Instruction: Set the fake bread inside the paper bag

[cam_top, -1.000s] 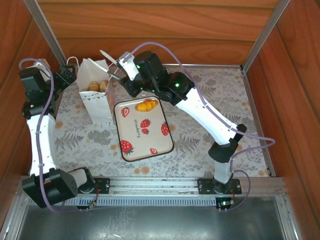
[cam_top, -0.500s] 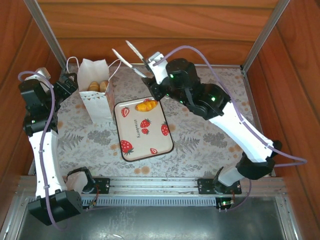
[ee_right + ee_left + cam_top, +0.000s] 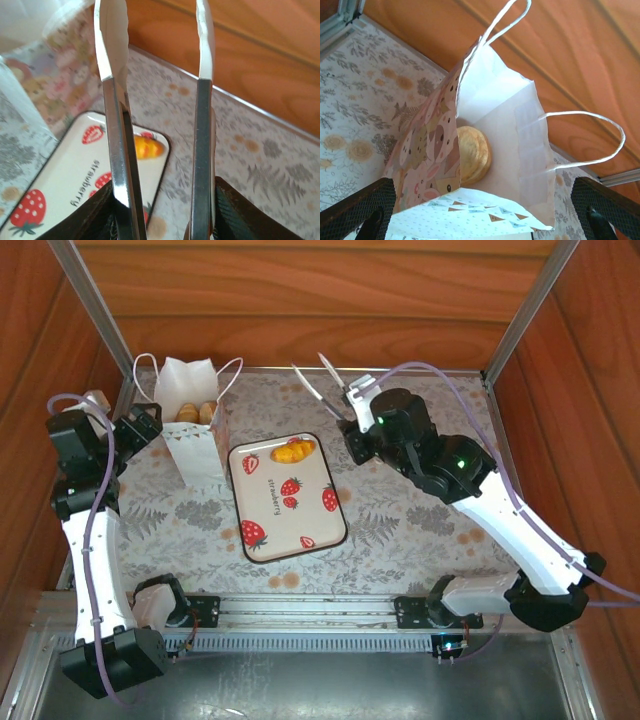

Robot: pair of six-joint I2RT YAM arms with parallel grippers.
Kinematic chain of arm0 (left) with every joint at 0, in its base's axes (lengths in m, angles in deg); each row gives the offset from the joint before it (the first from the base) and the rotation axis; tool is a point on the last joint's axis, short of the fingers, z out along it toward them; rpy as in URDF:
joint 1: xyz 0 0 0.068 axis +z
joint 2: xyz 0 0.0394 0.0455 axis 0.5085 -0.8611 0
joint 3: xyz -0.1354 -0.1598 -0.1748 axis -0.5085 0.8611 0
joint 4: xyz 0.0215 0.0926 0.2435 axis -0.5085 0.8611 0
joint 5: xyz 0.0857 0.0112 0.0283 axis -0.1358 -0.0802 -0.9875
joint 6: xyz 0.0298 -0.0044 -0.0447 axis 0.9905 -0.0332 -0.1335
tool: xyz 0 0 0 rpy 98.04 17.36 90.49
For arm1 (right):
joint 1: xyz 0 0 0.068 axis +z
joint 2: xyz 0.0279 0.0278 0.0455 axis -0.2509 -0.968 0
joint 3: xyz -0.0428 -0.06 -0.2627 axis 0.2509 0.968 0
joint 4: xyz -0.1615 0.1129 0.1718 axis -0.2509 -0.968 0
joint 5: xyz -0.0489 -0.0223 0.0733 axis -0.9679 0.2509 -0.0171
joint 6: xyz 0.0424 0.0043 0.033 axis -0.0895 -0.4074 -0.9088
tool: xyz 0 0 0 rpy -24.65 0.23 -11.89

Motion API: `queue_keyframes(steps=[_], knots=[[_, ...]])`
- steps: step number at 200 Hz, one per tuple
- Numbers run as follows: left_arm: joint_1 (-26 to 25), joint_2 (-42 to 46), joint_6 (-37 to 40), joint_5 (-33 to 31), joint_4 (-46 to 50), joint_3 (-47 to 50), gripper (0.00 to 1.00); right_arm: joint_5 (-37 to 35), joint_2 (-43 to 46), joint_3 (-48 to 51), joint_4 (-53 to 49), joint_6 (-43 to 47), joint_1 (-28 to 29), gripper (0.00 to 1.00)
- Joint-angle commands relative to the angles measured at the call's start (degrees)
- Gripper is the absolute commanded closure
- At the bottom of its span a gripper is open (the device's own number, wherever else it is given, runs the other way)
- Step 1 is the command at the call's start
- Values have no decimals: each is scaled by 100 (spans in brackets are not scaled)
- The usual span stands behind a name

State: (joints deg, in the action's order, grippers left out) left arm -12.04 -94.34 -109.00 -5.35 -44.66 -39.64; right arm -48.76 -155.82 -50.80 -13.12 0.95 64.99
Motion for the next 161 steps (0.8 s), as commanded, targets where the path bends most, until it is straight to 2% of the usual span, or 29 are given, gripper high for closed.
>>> queue_keyframes(steps=[1, 86, 130, 161], knots=[[50, 130, 103, 182, 131, 23, 5, 106, 276, 465, 73, -286, -345, 52], [52, 368, 195, 128, 316, 267, 5, 1382, 385, 2051, 522, -130, -1356, 52], [49, 324, 222, 113, 309, 218, 5, 2040, -43, 2407, 1017, 736, -1381, 51], [55, 252, 264, 123, 309, 146, 5, 2269, -401, 2614, 1290, 1864, -1380, 50]])
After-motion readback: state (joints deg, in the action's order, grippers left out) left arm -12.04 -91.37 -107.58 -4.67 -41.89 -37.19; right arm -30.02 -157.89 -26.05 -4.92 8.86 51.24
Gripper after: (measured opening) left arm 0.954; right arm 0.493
